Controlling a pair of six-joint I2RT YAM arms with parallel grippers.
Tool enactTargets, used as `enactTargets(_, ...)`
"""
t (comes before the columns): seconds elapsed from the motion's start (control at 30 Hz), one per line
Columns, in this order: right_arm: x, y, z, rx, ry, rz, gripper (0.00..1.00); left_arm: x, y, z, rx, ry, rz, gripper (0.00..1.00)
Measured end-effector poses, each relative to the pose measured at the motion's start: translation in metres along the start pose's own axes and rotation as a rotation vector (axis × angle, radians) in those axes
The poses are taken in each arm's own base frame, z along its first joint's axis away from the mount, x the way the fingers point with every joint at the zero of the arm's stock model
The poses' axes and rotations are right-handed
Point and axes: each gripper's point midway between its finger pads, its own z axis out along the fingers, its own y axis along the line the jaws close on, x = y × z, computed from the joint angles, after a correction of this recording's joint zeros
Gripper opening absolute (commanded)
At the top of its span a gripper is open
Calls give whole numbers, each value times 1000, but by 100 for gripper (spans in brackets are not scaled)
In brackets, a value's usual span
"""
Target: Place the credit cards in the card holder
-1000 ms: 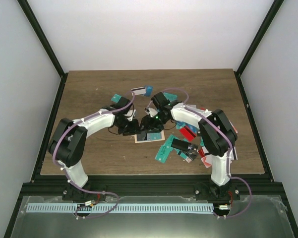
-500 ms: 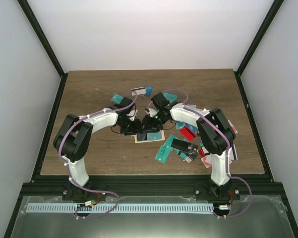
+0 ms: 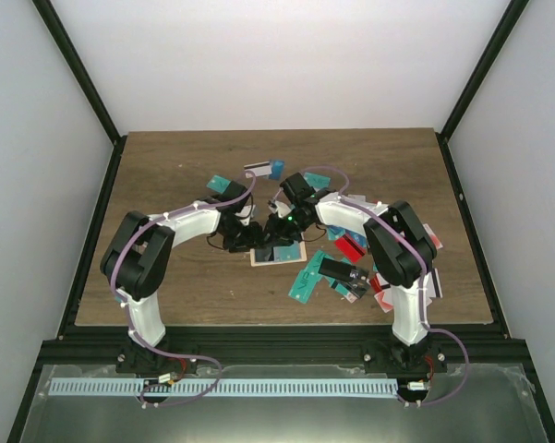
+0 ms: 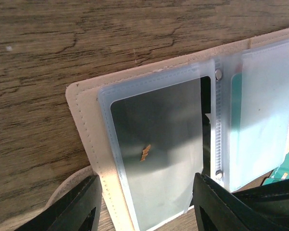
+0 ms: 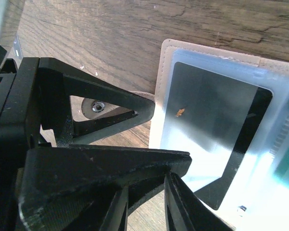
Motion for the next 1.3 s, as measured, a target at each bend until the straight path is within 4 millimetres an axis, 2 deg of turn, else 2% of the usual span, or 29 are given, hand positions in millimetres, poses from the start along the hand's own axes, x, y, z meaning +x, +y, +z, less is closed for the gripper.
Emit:
enactTargets(0.1,0,-1,0,5,-4,-1,19,0,0,0,0,1,-1,55)
enactTargets(0.23,0,-2,-1,12,-11,-4,22,0,0,0,2,0,1,55)
enactTargets(0.57,2,0,-1,-3,-3,-4,23,4,-3,-3,39,-8,19,47)
enactTargets(0.63,2,-5,-2,12,-1,9,24,5,-3,-6,48,-13,20,47)
enactTargets(0.73,2,-28,-5,80,-12,55,24,3,-15,-18,104,-28,40,47)
enactTargets(0.83,-6,-48,-10,120,-40,87,24,7,-42,-39,191,-49,91,47)
enactTargets(0.97,-13,-55,-16,129,-65,100,24,8,-56,-54,237,-66,117,43)
enactTargets(1.3,-12,-45,-12,74,-58,79,19,5,-44,-41,187,-48,69,39)
